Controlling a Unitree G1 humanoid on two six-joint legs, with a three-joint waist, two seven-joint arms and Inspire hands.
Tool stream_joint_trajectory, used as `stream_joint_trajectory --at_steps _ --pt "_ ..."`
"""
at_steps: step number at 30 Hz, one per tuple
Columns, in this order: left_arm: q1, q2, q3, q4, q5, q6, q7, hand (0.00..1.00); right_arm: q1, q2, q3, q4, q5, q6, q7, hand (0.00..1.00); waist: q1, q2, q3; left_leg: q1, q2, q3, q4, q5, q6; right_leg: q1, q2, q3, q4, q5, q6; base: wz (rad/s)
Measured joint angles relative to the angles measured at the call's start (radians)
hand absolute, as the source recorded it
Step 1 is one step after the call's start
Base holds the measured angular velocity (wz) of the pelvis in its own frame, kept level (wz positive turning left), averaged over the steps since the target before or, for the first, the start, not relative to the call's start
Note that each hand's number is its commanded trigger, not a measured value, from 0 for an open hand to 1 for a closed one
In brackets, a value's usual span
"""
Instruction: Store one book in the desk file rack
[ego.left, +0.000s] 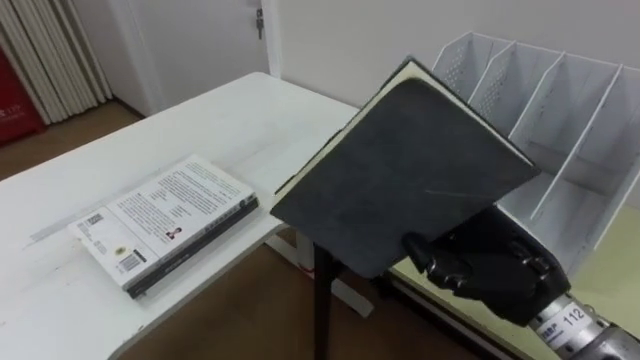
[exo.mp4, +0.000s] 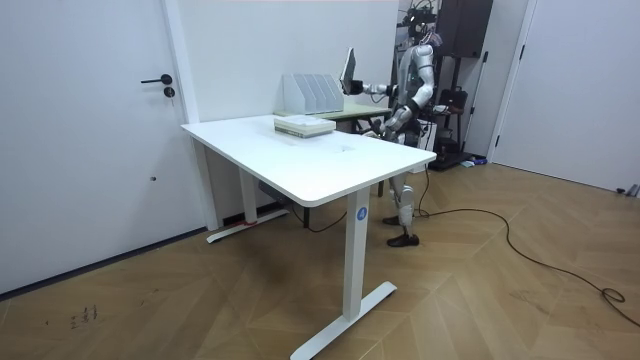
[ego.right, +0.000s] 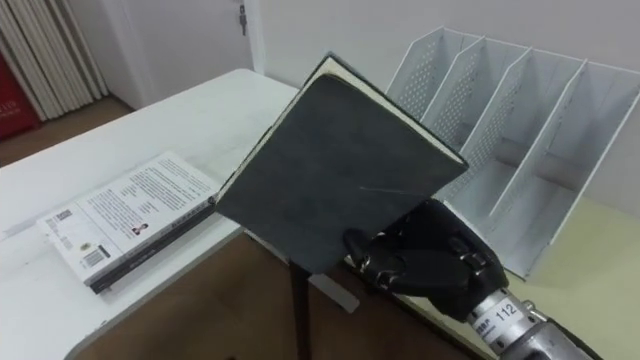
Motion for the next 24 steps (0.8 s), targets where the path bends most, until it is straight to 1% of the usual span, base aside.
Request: stream_joint_trajectory --at_steps 1,3,4,6,8,10,12,13,14,15,17,19,21,22,24 --pt "0.000 -0.003 0.000 0.005 0.019 -0.002 0.002 0.00 -0.005 0.000 -0.005 0.000 -0.001 0.000 -0.009 1.00 0.000 0.000 -0.0004 0.000 0.000 0.000 0.000 0.000 0.000 0.000 0.000 0.000 -0.001 0.000 0.000 0.00" --pt "0.002 -0.009 0.000 0.048 0.078 -0.007 0.012 0.00 -0.017 -0.002 -0.011 -0.022 -0.011 0.000 -0.054 1.00 -0.003 -0.003 -0.0049 0.000 0.000 0.003 0.000 0.000 0.000 0.000 0.001 0.002 -0.002 0.000 0.000 -0.02" --pt "0.002 -0.010 -0.001 0.065 0.085 -0.007 0.015 0.00 -0.018 -0.002 -0.011 -0.030 -0.013 0.000 -0.063 1.00 -0.003 -0.003 -0.0051 0.000 0.000 0.003 0.000 0.000 0.000 0.000 0.001 0.003 -0.002 0.000 0.000 -0.04" --pt "0.001 -0.020 0.001 0.142 0.098 -0.010 0.038 0.00 -0.030 -0.002 -0.017 -0.053 -0.051 -0.004 -0.101 1.00 -0.010 -0.004 -0.0065 0.001 0.000 0.002 0.000 0.000 0.000 0.001 0.001 0.004 -0.005 0.000 0.000 -0.04" --pt "0.007 -0.027 0.001 0.181 0.104 -0.010 0.053 0.00 -0.030 -0.003 -0.020 -0.066 -0.089 -0.010 -0.145 1.00 -0.007 -0.008 -0.0083 0.004 0.000 0.006 -0.001 0.000 0.000 0.002 0.002 0.009 -0.005 0.000 0.000 -0.06" --pt "0.021 -0.033 0.002 0.192 0.105 -0.017 0.070 0.00 -0.030 -0.003 -0.021 -0.074 -0.122 -0.012 -0.189 1.00 -0.007 -0.010 -0.0099 0.006 0.000 0.006 -0.001 0.000 0.000 0.002 0.002 0.010 -0.005 0.000 0.000 -0.05" --pt "0.041 -0.038 0.003 0.199 0.111 -0.047 0.085 0.00 -0.030 -0.004 -0.025 -0.078 -0.132 -0.013 -0.247 1.00 -0.006 -0.012 -0.0093 0.007 0.000 0.005 -0.002 0.000 0.000 0.002 0.003 0.016 -0.005 0.000 0.000 -0.05" --pt "0.044 -0.038 0.004 0.203 0.113 -0.052 0.090 0.00 -0.030 -0.004 -0.027 -0.078 -0.134 -0.014 -0.259 1.00 -0.007 -0.013 -0.0090 0.007 0.000 0.005 -0.002 0.000 0.000 0.002 0.003 0.016 -0.005 0.000 0.000 0.00" --pt "0.045 -0.039 0.005 0.222 0.114 -0.066 0.100 0.00 -0.030 -0.004 -0.033 -0.078 -0.157 -0.023 -0.285 1.00 -0.006 -0.013 -0.0086 0.006 0.000 0.005 -0.002 0.000 0.000 0.003 0.003 0.016 -0.004 0.000 0.000 0.00" --pt "0.046 -0.040 0.009 0.241 0.114 -0.074 0.104 0.00 -0.030 -0.004 -0.043 -0.082 -0.194 -0.031 -0.311 1.00 -0.007 -0.014 -0.0083 0.005 0.000 0.005 -0.002 0.000 0.000 0.004 0.003 0.016 -0.002 0.000 0.000 0.00" --pt "0.053 -0.041 0.014 0.264 0.114 -0.081 0.106 0.00 -0.034 -0.004 -0.051 -0.087 -0.240 -0.032 -0.353 1.00 -0.007 -0.014 -0.0078 0.004 0.000 0.005 -0.003 0.000 0.000 0.004 0.004 0.016 -0.001 0.000 0.000 0.00" --pt "0.064 -0.044 0.014 0.288 0.115 -0.093 0.108 0.00 -0.052 -0.004 -0.057 -0.087 -0.273 -0.032 -0.387 1.00 -0.009 -0.013 -0.0068 0.005 0.000 0.005 -0.003 0.000 0.000 0.001 0.003 0.017 0.004 0.000 0.000 0.00" --pt "0.068 -0.054 0.018 0.325 0.114 -0.115 0.123 0.00 -0.093 -0.004 -0.067 -0.087 -0.290 -0.032 -0.439 1.00 -0.011 -0.012 -0.0058 0.004 0.000 0.005 -0.003 0.000 0.000 -0.006 0.003 0.016 0.009 0.000 0.000 0.00" --pt "0.069 -0.057 0.021 0.330 0.114 -0.120 0.126 0.00 -0.103 -0.004 -0.072 -0.087 -0.290 -0.033 -0.451 1.00 -0.011 -0.013 -0.0060 0.003 0.000 0.005 -0.003 0.000 0.000 -0.010 0.003 0.016 0.010 0.000 0.000 0.00" --pt "0.073 -0.067 0.033 0.334 0.114 -0.138 0.142 0.00 -0.143 -0.004 -0.086 -0.089 -0.291 -0.056 -0.510 1.00 -0.008 -0.013 -0.0056 0.001 0.001 0.023 -0.003 0.000 0.000 -0.015 0.003 0.017 0.008 0.000 0.000 0.00"
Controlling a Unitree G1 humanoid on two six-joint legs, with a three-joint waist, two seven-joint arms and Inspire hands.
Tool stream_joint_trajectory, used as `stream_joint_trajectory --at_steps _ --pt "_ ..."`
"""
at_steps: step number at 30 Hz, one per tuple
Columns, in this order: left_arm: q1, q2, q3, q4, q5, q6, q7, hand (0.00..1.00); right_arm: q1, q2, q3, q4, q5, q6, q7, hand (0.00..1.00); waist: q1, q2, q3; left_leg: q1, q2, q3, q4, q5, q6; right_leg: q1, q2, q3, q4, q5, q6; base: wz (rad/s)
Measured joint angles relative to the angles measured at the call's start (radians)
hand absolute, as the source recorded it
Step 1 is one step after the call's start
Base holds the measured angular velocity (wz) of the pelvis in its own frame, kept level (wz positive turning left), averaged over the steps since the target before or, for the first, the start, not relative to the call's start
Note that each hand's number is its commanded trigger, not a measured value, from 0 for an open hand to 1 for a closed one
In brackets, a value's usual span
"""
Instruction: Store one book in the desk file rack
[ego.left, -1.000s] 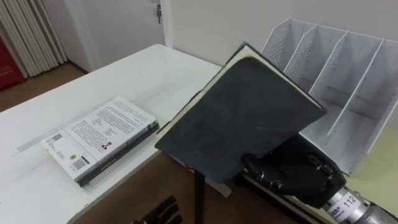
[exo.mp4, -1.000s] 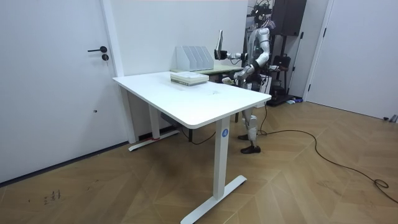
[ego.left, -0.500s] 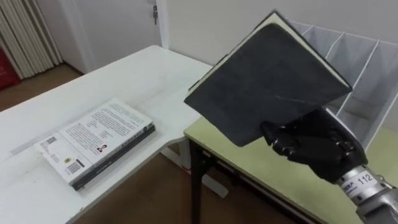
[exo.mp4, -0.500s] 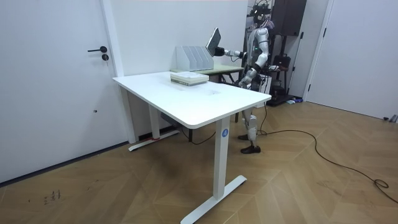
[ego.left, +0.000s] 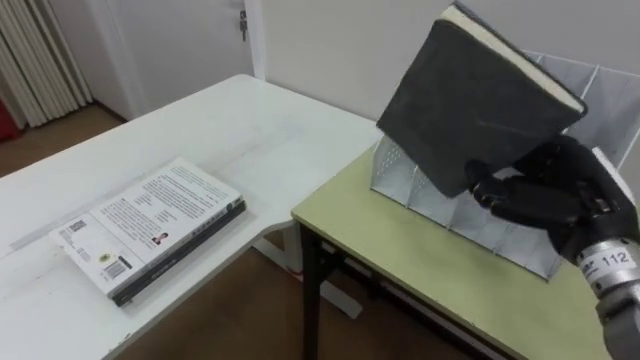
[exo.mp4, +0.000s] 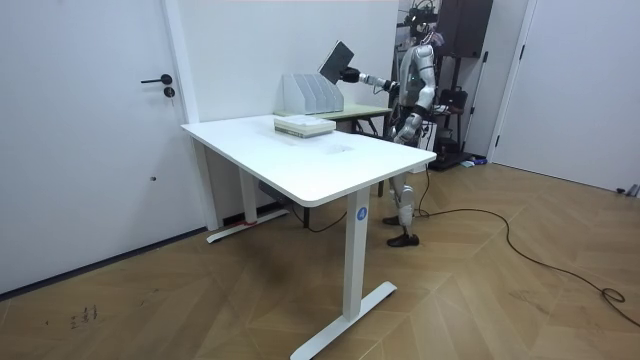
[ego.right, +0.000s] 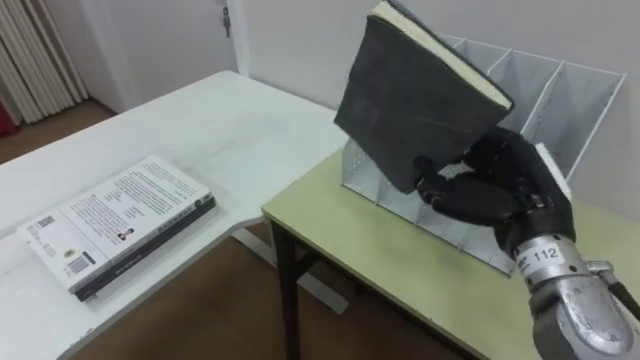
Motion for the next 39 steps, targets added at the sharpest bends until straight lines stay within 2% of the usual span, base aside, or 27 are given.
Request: stream_joint_trajectory --at_steps 5,14,19,27,39 --pt "-0.004 -0.007 0.023 0.067 -0.001 -0.019 0.039 0.00 -0.044 0.000 -0.017 -0.001 -0.039 -0.054 -0.144 1.00 0.001 -0.009 0.0004 0.000 0.000 0.003 0.000 0.000 0.000 0.000 0.000 0.000 -0.002 0.000 0.001 0.00" --pt "0.002 -0.008 0.017 0.088 -0.001 -0.020 0.088 0.00 -0.047 0.000 -0.017 0.002 -0.080 -0.056 -0.349 1.00 0.008 -0.013 -0.0027 -0.017 0.000 0.003 0.000 0.000 0.000 -0.017 0.000 -0.002 0.002 0.000 0.001 -0.02" --pt "0.002 -0.008 0.028 0.096 -0.001 -0.021 0.088 0.00 -0.051 -0.001 -0.019 0.001 -0.075 -0.056 -0.406 1.00 0.020 -0.017 -0.0052 -0.016 0.000 0.003 0.001 0.000 0.000 -0.016 -0.001 -0.017 0.003 0.000 0.000 -0.04" --pt "0.014 -0.008 0.030 0.094 -0.001 -0.020 0.091 0.00 -0.064 -0.001 -0.042 0.002 -0.112 -0.061 -0.532 1.00 0.021 -0.005 -0.0096 -0.026 0.000 0.002 0.003 0.000 0.000 -0.017 -0.003 -0.033 0.004 0.001 0.000 0.02" --pt "0.013 -0.009 0.026 0.094 -0.004 -0.018 0.095 0.00 -0.064 -0.001 -0.041 0.045 -0.140 -0.064 -0.605 1.00 0.027 -0.005 -0.0027 -0.021 -0.001 0.001 0.001 0.000 0.000 -0.019 -0.003 -0.027 -0.003 0.001 0.001 -0.01"
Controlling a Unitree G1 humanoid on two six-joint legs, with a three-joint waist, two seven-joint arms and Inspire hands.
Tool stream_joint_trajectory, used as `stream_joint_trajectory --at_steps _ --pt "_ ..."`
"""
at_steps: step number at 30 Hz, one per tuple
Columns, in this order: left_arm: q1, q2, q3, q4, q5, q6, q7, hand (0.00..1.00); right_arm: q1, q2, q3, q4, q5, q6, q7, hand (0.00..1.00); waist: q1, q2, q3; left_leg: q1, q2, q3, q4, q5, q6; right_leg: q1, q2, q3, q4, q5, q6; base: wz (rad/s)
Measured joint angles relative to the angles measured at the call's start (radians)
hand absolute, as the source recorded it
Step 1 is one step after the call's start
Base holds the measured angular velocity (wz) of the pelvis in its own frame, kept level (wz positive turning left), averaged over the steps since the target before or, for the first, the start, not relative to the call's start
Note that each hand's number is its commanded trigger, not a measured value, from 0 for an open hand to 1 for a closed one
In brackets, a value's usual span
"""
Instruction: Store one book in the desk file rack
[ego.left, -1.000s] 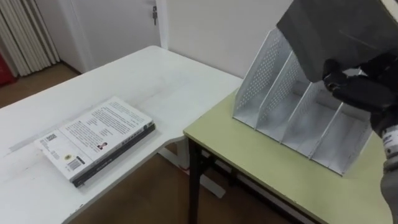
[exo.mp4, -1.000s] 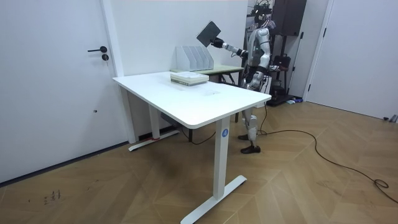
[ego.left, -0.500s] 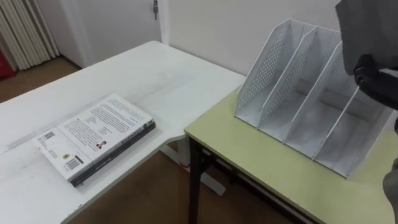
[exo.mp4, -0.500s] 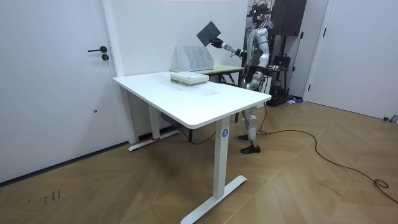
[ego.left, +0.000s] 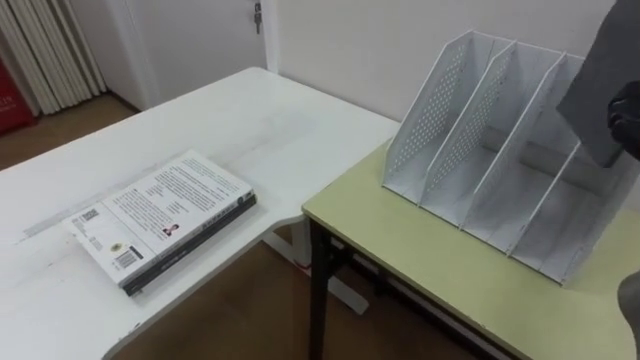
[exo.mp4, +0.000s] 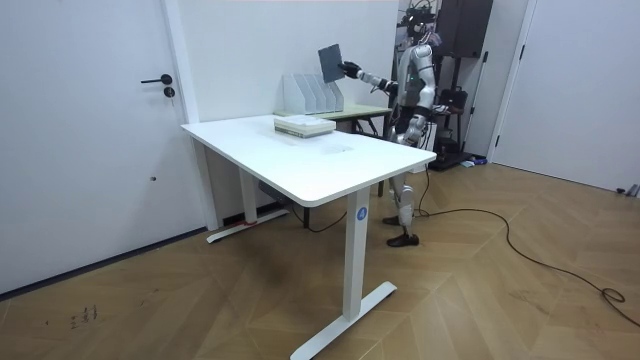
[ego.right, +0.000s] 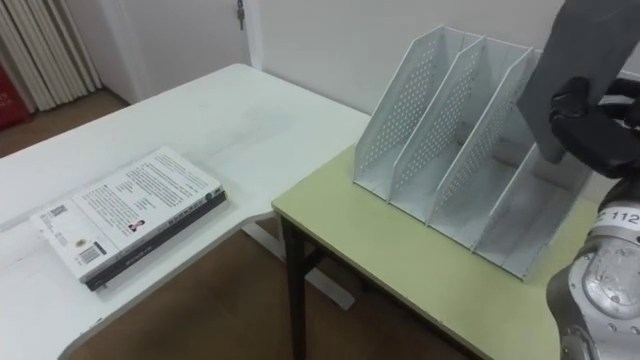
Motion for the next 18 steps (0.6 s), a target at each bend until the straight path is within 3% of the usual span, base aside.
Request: stream_joint_trajectory --at_steps 5,9,18 --pt "-0.001 0.000 0.000 0.000 0.000 0.000 0.002 0.00 0.000 0.000 0.004 0.003 -0.003 0.000 -0.026 1.00 0.001 -0.002 0.0002 -0.008 0.000 -0.003 -0.001 0.000 0.000 -0.010 0.000 0.000 0.001 0.000 0.000 -0.01" --pt "-0.003 0.000 0.000 0.000 -0.001 0.004 0.004 0.00 0.000 0.000 0.005 0.022 -0.003 0.000 -0.029 1.00 0.000 -0.005 0.0009 -0.013 -0.001 -0.033 -0.014 0.000 0.000 -0.014 0.001 -0.014 0.005 0.000 0.000 0.02" --pt "-0.005 0.001 0.001 0.001 -0.011 0.020 0.024 0.00 -0.004 0.000 0.005 0.055 -0.003 0.000 -0.023 1.00 0.004 -0.018 0.0014 -0.013 -0.001 -0.038 -0.020 0.000 0.000 -0.013 0.001 -0.029 0.004 0.000 0.000 0.02"
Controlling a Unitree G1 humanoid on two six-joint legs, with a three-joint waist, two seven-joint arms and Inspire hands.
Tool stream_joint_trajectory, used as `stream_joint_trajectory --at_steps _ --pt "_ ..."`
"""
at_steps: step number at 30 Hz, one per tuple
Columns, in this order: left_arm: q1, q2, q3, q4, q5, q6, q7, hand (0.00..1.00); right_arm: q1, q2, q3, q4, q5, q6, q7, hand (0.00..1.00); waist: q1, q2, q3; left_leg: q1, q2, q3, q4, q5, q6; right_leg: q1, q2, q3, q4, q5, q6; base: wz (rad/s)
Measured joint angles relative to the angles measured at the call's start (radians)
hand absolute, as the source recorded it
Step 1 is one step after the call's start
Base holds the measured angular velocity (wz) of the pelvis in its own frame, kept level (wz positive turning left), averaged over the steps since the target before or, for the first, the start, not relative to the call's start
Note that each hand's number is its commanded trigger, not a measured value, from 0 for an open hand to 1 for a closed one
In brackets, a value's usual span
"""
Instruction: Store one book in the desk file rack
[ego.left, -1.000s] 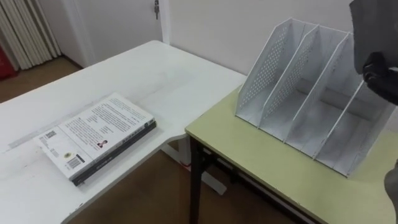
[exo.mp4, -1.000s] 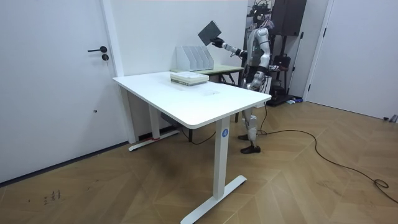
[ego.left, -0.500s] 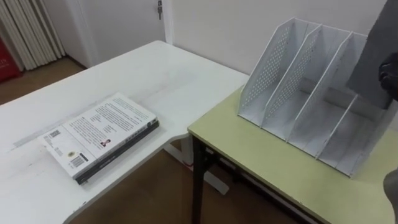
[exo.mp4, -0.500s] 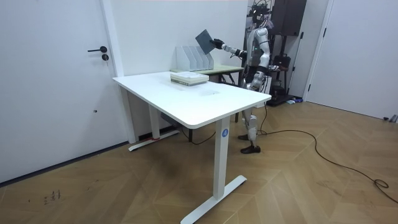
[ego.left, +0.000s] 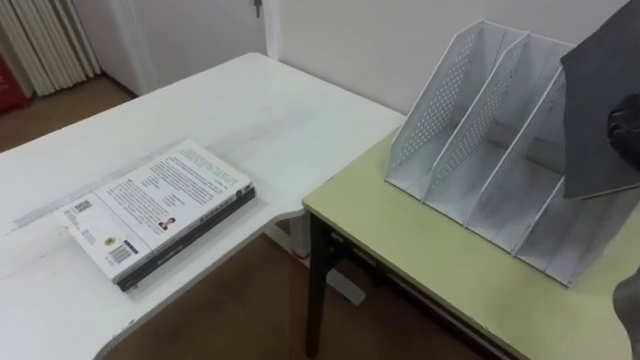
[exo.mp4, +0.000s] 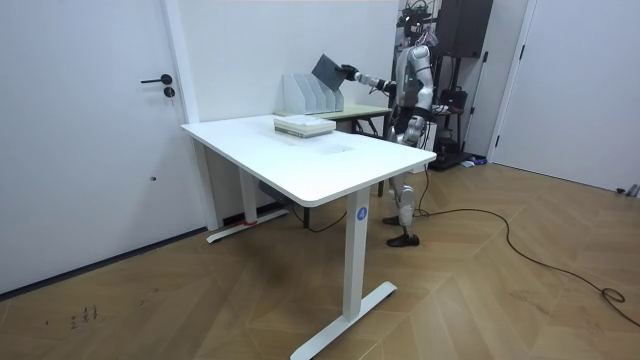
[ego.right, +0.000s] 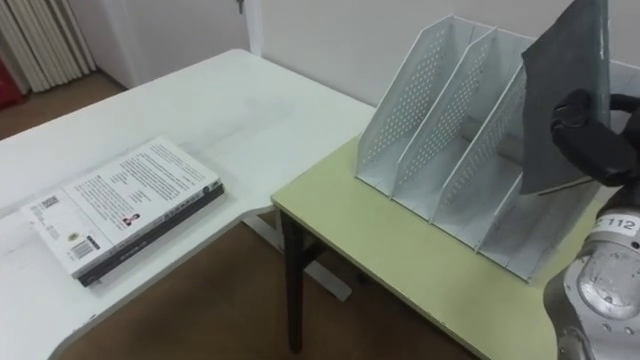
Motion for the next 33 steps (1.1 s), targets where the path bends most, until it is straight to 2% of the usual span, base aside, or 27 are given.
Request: stream_joint_trajectory --at_steps 7,12,17,18,19,20,25,29,33 --pt "0.000 -0.002 -0.004 0.000 -0.008 0.007 0.016 0.00 -0.001 0.000 0.005 0.042 0.000 0.000 -0.001 1.00 0.000 0.005 -0.0031 -0.002 0.000 0.000 0.003 0.000 0.000 -0.001 0.000 0.000 0.001 0.001 -0.001 0.00" --pt "0.003 -0.003 -0.018 0.000 -0.009 0.009 0.018 0.00 -0.001 0.000 0.011 0.043 0.000 0.000 -0.004 1.00 0.000 0.015 -0.0098 -0.001 0.000 0.001 0.002 0.000 0.000 -0.001 0.001 0.002 0.000 0.001 -0.001 0.00" --pt "0.003 -0.003 -0.031 0.000 -0.010 0.010 0.035 0.00 -0.001 0.000 0.021 0.043 0.000 0.000 -0.009 0.98 -0.001 0.015 -0.0097 0.001 0.000 0.000 0.000 0.000 0.000 0.000 0.001 0.002 0.000 0.001 -0.001 0.00" --pt "0.003 -0.003 -0.031 0.000 -0.010 0.010 0.036 0.00 -0.001 0.000 0.021 0.043 0.000 0.000 -0.009 0.26 -0.001 0.015 -0.0094 0.001 0.000 0.000 0.000 0.000 0.000 0.000 0.001 0.002 0.000 0.001 -0.001 0.00" --pt "0.003 -0.003 -0.031 0.000 -0.010 0.010 0.036 0.00 -0.001 0.000 0.021 0.043 0.000 0.000 -0.010 0.07 -0.001 0.014 -0.0091 0.001 0.000 0.000 0.000 0.000 0.000 0.000 0.001 0.002 0.000 0.001 -0.001 0.00" --pt "0.003 -0.003 -0.031 0.000 -0.011 0.010 0.037 0.00 -0.001 0.000 0.022 0.043 0.000 0.000 -0.010 0.00 -0.001 0.014 -0.0085 0.001 0.000 0.000 0.000 0.000 0.000 0.000 0.001 0.001 0.001 0.001 -0.001 0.00" --pt "0.004 -0.001 -0.049 0.000 -0.027 0.011 0.050 0.00 -0.005 0.000 0.039 0.044 0.033 0.000 -0.009 0.00 -0.001 0.012 -0.0054 0.003 0.000 0.001 0.000 0.000 0.000 0.001 0.001 0.001 0.002 0.001 -0.001 0.00" --pt "0.002 -0.001 -0.050 0.000 -0.027 0.010 0.053 0.00 -0.032 0.000 0.054 0.057 0.040 0.000 -0.003 0.00 0.000 0.011 0.0020 0.003 0.000 0.001 0.001 0.000 0.000 0.001 0.000 0.000 0.002 0.002 -0.001 0.00" --pt "0.000 0.000 -0.062 -0.001 -0.041 0.008 0.055 0.00 -0.049 0.000 0.079 0.077 0.040 0.000 0.001 0.00 0.002 0.012 0.0030 -0.001 0.000 0.002 0.000 0.000 0.000 -0.001 0.000 0.000 0.000 0.002 -0.001 0.00"
